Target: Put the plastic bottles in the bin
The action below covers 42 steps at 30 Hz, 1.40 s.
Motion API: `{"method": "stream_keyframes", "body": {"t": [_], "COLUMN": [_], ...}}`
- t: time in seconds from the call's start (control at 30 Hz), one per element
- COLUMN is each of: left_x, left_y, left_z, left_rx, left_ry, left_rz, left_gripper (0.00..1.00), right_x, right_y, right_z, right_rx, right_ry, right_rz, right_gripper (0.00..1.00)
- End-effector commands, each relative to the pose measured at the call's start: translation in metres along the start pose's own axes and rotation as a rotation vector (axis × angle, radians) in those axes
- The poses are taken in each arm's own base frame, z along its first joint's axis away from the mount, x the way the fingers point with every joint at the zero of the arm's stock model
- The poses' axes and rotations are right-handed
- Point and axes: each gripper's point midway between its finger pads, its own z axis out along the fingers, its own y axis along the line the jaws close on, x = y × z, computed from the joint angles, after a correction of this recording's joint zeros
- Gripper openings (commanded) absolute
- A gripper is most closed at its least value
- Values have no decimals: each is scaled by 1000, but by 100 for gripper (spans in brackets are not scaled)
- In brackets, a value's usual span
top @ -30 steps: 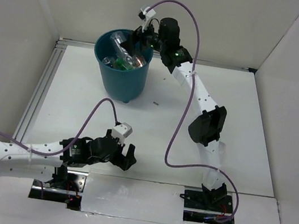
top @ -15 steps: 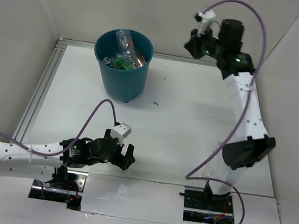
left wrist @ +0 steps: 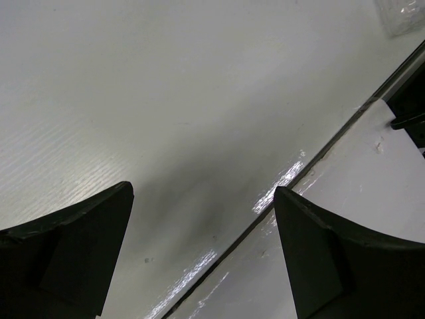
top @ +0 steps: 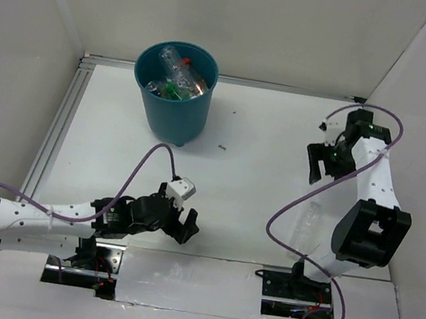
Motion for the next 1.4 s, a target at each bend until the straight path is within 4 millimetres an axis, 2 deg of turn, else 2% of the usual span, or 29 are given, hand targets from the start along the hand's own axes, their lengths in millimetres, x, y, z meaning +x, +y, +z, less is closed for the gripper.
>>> {"method": "stream_keyframes", "body": {"t": [0.0,0.03,0.17,0.3,0.5,0.57,0.67,0.7,0.8,0.83,0.9,0.93,0.97,1.03,1.07,1.13,1.17,1.27,1.3,1.33,1.37], "left_x": [-24,-19,-15,-17,-15,-13,-17,-17,-13,-13,-20,-15,-18,-22,-22,-24,-22,-24,-24,-26,-26], "left_y": [-21,-21,-26,-27,-24,-23,-22,-22,-20,-20,-24,-22,-21,-23,-23,-24,-23,-25,-25,-22,-22], "left_z": [4,6,10,11,7,5,2,2,2,2,2,4,3,2,2,4,5,7,7,8,8], "left_rx": [82,89,117,117,112,109,104,104,100,100,102,94,86,89,89,89,88,84,84,74,74], "left_ry": [-85,-66,-49,-50,-41,-34,-49,-49,-41,-41,-45,-28,-32,-40,-40,-38,-28,-18,-18,-21,-21], "left_rz": [16,31,64,73,85,87,74,74,76,76,75,80,80,78,78,78,76,78,69,63,54], "left_gripper": [100,100,100,100,100,100,100,100,100,100,100,100,100,100,100,100,100,100,100,100,100], "right_x": [54,63,95,119,136,141,138,133,130,124,112,100,69,25,-24,-75,-123,-195,-225,-241,-278], "right_y": [8,16,29,31,33,32,30,32,41,41,46,44,31,24,9,9,4,33,47,57,65], "right_z": [2,7,27,46,78,88,89,92,95,97,94,91,86,77,59,44,14,-36,-73,-89,-141], "right_rx": [-45,-94,-167,-210,-294,-295,-294,-308,-333,-332,-369,-380,-365,-369,-319,-296,-246,-281,-273,-278,-218], "right_ry": [181,228,348,442,561,599,597,586,592,585,567,531,435,304,152,22,-130,-390,-533,-617,-849], "right_rz": [155,185,242,282,312,323,323,303,285,261,264,253,223,190,116,29,-44,-197,-253,-275,-349], "right_gripper": [89,95,96,98,98,93,78,68,48,31,19,15,14,12,12,8,7,5,6,6,10]}}
